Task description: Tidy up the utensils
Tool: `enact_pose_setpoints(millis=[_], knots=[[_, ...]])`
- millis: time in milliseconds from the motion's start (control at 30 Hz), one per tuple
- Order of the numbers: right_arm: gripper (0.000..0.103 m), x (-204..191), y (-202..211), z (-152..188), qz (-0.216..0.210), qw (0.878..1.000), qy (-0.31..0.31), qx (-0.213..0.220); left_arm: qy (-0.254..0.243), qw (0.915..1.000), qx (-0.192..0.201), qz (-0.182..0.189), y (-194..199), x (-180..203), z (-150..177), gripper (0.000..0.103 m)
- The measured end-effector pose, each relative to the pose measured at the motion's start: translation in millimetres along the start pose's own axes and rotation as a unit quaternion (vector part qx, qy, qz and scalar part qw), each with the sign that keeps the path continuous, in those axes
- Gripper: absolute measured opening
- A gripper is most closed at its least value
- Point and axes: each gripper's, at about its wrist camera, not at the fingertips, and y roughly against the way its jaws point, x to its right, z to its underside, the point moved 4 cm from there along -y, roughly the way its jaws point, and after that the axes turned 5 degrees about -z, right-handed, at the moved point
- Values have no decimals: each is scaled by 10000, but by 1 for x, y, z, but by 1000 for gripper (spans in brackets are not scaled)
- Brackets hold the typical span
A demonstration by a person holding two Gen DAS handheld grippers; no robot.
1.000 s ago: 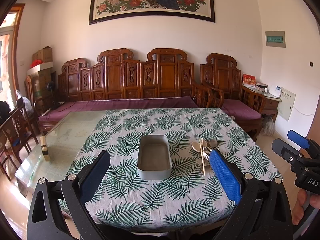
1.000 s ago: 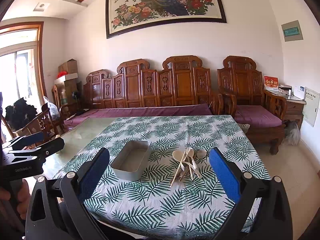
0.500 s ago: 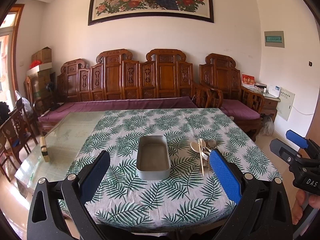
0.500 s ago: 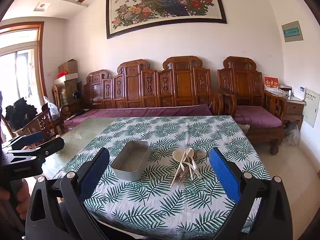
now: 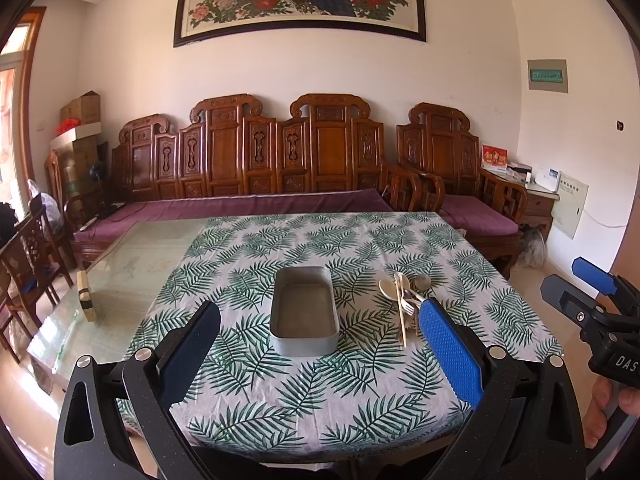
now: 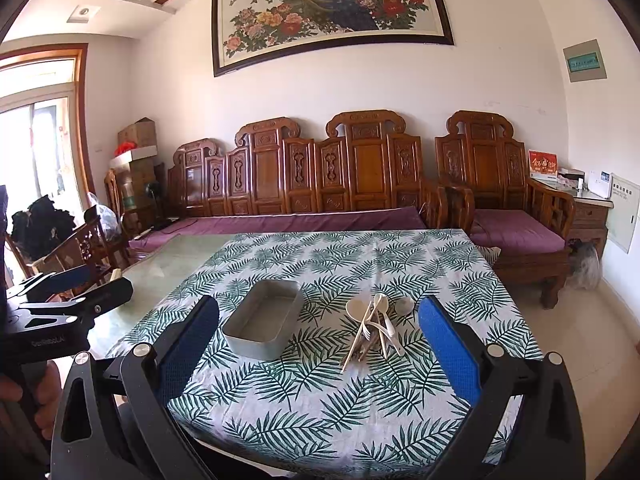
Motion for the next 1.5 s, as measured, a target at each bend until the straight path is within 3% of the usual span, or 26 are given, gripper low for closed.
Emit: enact_pose_setpoints(millis=[200,567,1000,1500], knots=[[100,5,-12,8,-56,9999,20,-137,-81,9995,-238,180,-21,6,9,97],[74,50,-62,20,-71,9981,58,-614,-344,9959,-651,525,-78,26,15,97],[62,122,-151,33,60,9897,150,-1426,-770,9838,-1274,1003,-172,75,29,96],[53,164,-220,76,54,9780,17,-2087,-1030,9539,-2295,1636,-299,140,71,63]])
